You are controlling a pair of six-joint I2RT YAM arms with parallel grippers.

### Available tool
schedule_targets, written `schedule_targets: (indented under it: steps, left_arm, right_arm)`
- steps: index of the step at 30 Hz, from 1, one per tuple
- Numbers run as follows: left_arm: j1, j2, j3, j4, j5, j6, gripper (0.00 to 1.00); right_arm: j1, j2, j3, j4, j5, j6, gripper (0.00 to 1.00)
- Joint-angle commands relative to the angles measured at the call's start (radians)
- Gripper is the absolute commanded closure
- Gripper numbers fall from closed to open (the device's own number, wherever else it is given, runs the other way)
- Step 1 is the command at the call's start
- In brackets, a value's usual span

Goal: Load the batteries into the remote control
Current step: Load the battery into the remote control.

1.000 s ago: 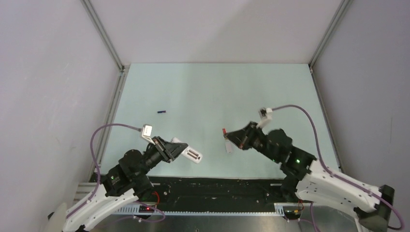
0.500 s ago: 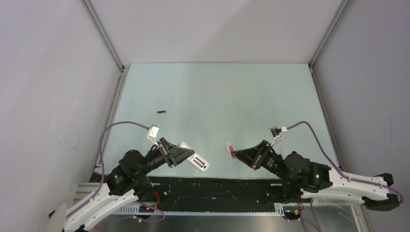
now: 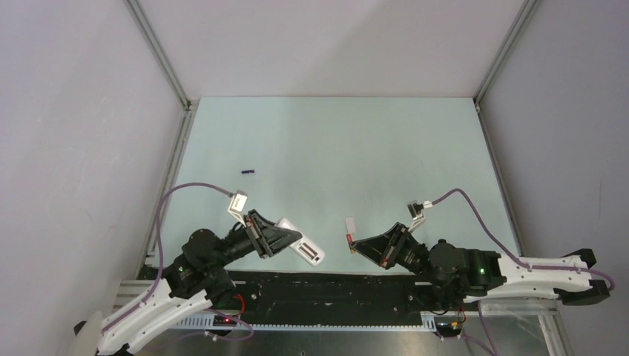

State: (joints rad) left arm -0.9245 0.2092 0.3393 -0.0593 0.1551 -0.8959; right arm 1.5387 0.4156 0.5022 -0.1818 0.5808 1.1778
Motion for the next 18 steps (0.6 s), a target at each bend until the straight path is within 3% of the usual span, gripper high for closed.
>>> schedule_targets:
  steps: [1, 14, 18]
  left_arm:
    - [0.001, 0.000, -0.001, 0.094, 0.057, 0.036, 1.00]
    - [0.002, -0.036, -0.040, 0.167, 0.173, 0.111, 1.00]
    - [0.002, -0.077, -0.080, 0.219, 0.191, 0.148, 1.00]
  right_arm:
    - [0.048, 0.032, 0.022, 0.056, 0.080, -0.016, 1.00]
    - [0.100, 0.103, 0.038, 0.153, 0.032, -0.521, 1.00]
    - [0.132, 0.164, 0.049, 0.208, 0.026, -0.745, 0.99]
